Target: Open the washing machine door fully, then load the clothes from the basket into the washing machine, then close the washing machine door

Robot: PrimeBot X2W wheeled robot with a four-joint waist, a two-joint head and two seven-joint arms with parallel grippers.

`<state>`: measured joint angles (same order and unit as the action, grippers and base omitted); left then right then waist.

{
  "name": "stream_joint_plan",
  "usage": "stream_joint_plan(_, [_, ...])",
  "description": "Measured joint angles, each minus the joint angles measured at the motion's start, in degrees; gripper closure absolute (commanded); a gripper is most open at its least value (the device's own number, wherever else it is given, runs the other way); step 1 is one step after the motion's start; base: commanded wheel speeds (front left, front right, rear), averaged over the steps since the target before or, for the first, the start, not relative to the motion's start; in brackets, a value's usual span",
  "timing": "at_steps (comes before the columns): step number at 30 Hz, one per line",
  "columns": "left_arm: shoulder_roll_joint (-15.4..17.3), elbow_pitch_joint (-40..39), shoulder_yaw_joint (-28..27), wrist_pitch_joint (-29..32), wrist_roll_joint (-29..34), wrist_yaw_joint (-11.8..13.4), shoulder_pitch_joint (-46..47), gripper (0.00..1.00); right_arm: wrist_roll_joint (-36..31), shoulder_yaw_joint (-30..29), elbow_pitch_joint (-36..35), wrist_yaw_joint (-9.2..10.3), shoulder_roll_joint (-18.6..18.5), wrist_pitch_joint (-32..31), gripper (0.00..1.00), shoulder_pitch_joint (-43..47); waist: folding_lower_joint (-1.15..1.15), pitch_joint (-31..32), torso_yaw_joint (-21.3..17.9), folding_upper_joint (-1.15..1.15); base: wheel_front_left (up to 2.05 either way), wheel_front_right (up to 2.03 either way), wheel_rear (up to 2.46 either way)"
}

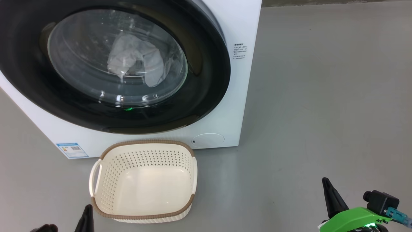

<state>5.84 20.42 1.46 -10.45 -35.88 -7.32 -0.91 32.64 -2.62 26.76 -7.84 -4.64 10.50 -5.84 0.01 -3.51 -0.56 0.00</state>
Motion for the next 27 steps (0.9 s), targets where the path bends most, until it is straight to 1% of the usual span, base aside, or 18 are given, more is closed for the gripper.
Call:
stream_joint_plan(3, [0.0, -0.1, -0.1, 0.5, -1.3, 0.0, 0.0, 1.00, 0.8, -0.1, -0.2, 0.00, 0.0, -0.4, 1.00, 0.0, 0.00, 0.1, 0.0, 0.00, 0.00, 0.00, 0.00])
stream_joint_plan(27, [-1.0, -1.2, -1.6, 4.5, -14.3, 0.0, 1.0, 1.00, 15.0, -1.4, -2.9, 0.00, 0.7, -4.4, 1.00, 0.0, 0.00, 0.9, 0.1, 0.00, 0.00, 0.00, 0.00])
